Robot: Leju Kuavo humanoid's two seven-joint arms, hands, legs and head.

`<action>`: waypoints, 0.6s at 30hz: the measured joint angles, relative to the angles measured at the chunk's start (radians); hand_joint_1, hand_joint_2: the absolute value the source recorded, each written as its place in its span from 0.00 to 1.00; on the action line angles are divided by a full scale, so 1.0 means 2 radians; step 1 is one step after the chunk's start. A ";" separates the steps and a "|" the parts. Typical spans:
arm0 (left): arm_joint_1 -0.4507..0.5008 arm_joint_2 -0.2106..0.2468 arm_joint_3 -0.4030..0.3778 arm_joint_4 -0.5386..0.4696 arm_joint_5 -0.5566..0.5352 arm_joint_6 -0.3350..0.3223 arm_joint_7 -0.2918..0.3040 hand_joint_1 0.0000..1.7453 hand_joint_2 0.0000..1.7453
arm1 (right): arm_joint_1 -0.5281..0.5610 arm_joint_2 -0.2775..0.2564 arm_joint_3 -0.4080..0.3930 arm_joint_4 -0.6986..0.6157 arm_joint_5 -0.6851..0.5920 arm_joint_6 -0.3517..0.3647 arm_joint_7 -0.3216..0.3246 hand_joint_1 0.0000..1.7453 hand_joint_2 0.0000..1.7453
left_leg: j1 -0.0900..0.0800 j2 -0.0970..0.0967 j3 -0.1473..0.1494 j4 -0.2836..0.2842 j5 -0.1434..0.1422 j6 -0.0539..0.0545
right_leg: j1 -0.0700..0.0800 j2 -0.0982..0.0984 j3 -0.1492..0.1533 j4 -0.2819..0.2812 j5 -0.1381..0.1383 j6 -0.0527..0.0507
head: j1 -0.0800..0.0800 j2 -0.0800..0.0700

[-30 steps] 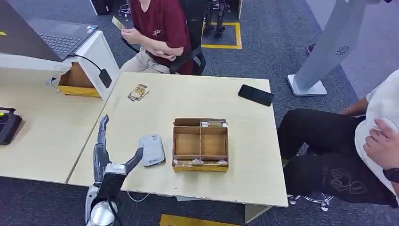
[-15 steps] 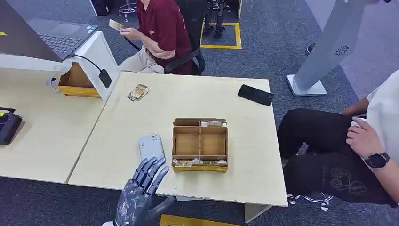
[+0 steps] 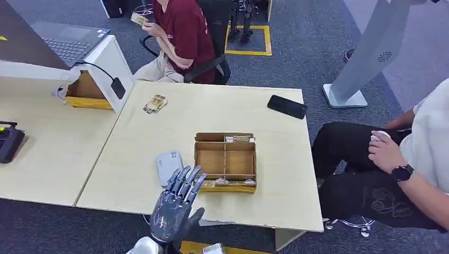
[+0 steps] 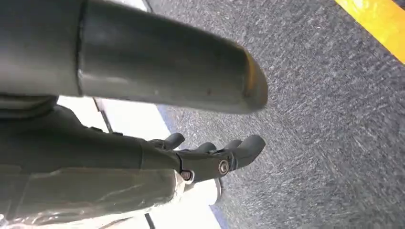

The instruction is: Pass the card to the sensor for recognition and then transmit it.

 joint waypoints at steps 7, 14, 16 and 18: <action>-0.041 0.013 -0.047 0.043 0.000 0.000 0.040 0.00 1.00 | -0.001 0.000 0.006 0.000 0.000 0.001 0.002 0.00 0.00 | 0.000 0.000 0.000 0.000 0.000 0.000 | 0.000 0.000 0.000 0.000 0.000 0.000 | 0.000 0.000; -0.042 0.011 -0.043 0.055 0.000 0.000 0.002 0.00 1.00 | -0.002 0.000 0.011 0.000 0.000 0.002 0.006 0.00 0.00 | 0.000 0.000 -0.001 0.000 0.000 0.000 | 0.000 0.000 0.000 0.000 0.000 0.000 | 0.000 0.000; -0.040 0.008 -0.041 0.057 0.000 0.000 -0.005 0.00 1.00 | -0.002 0.000 0.011 0.000 0.000 0.002 0.007 0.00 0.00 | 0.000 0.000 -0.001 0.000 0.000 0.000 | 0.000 0.000 0.000 0.000 0.000 0.000 | 0.000 0.000; -0.037 0.004 -0.036 0.058 0.000 0.000 -0.011 0.00 1.00 | -0.002 0.000 0.011 0.000 0.000 0.003 0.007 0.00 0.00 | 0.000 0.000 -0.001 0.000 0.000 0.000 | 0.000 0.000 0.000 0.000 0.000 0.000 | 0.000 0.000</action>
